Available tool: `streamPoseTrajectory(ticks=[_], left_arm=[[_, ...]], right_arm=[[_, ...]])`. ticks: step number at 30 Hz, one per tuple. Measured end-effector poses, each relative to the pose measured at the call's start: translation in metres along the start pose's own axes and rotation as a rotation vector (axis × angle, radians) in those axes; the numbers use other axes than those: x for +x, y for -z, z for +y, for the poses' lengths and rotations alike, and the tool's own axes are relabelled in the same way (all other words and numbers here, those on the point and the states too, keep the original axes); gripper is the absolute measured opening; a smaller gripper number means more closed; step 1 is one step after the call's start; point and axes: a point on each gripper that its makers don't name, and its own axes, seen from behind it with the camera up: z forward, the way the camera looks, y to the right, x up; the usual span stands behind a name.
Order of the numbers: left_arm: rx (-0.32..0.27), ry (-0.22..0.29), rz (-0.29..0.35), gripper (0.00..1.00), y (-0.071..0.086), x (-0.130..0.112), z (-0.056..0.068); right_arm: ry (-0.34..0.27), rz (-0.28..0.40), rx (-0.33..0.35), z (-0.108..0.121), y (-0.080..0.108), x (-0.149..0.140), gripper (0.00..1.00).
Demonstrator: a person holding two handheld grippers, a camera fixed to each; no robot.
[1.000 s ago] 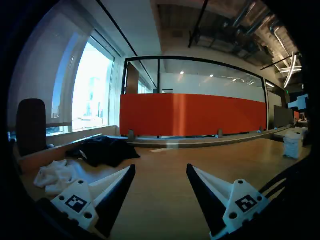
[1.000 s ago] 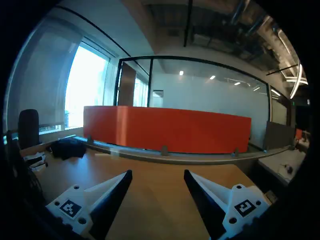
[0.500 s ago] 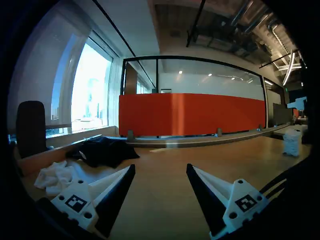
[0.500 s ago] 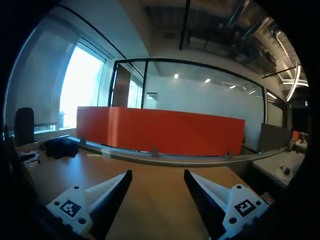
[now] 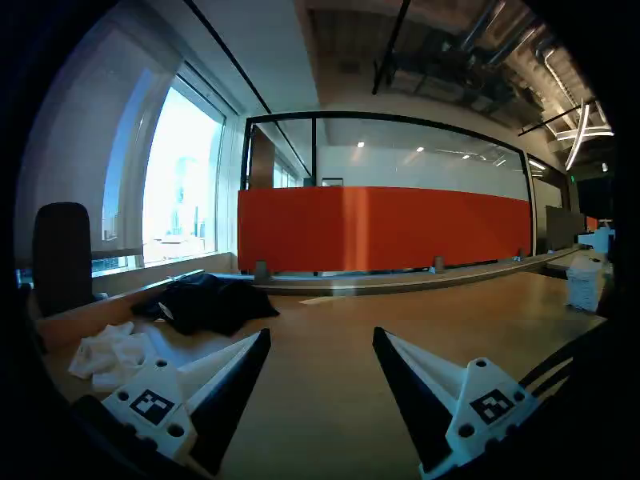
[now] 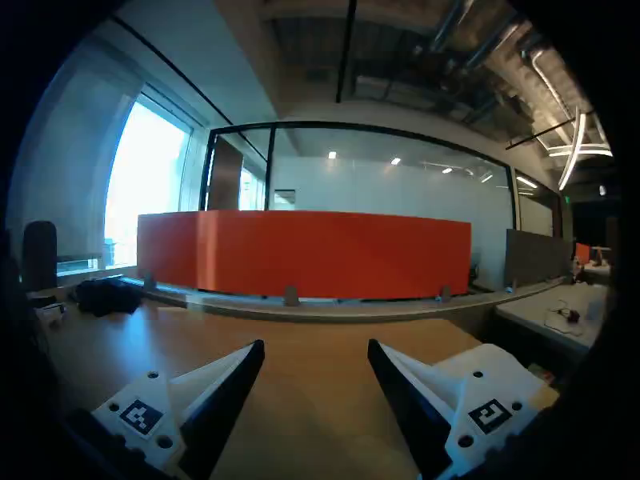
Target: Fold towel
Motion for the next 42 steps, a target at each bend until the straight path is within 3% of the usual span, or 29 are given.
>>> streamPoseTrajectory(ticks=[7, 24, 42], left_arm=[[0.000, 0.000, 0.000, 0.95, 0.000, 0.000, 0.000], [-0.001, 0.001, 0.001, 0.95, -0.001, -0.001, 0.000], [-0.001, 0.000, 0.001, 0.95, -0.001, -0.001, 0.000]], right_arm=[[-0.058, -0.004, -0.013, 0.002, 0.003, -0.026, 1.00], [-0.111, -0.011, -0.035, 0.007, 0.005, -0.057, 1.00], [-0.051, 0.011, -0.030, 0.001, 0.011, -0.057, 0.99]])
